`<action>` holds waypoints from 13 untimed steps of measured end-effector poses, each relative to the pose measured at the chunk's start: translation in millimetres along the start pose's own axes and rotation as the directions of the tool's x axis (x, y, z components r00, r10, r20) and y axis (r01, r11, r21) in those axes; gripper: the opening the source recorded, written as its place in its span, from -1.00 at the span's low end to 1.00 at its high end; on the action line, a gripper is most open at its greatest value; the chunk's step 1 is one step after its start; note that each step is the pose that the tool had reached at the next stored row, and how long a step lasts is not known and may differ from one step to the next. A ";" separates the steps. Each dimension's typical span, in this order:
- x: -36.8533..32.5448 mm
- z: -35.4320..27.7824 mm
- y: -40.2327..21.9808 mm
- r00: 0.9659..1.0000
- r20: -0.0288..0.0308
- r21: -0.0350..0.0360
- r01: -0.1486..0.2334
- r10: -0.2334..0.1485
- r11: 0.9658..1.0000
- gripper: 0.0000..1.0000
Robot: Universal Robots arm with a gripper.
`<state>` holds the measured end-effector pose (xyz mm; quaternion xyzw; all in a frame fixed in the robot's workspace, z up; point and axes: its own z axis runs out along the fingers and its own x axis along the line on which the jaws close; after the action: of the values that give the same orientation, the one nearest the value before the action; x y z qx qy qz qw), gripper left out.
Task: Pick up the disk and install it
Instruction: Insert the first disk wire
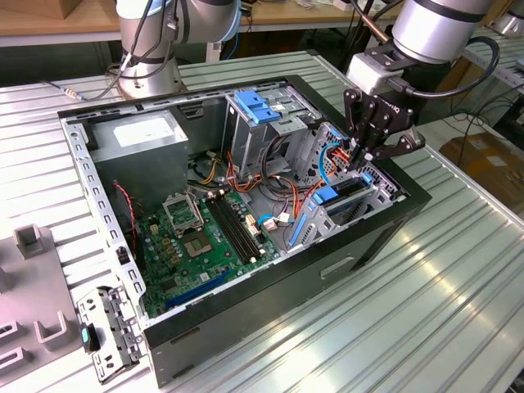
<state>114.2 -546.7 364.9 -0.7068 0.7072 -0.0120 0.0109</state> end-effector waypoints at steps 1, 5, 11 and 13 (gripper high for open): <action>0.4 0.6 0.0 1.000 0.000 0.000 0.000 0.000 1.000 -0.66; 1.0 4.1 1.2 1.000 0.000 0.000 -0.002 0.002 1.000 -0.66; 2.2 10.8 1.3 1.000 0.000 0.000 -0.004 0.004 1.000 -0.66; 3.1 12.5 1.2 1.000 0.000 0.000 -0.005 0.005 1.000 -0.66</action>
<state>113.4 -549.8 352.4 -0.7051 0.7089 -0.0120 0.0108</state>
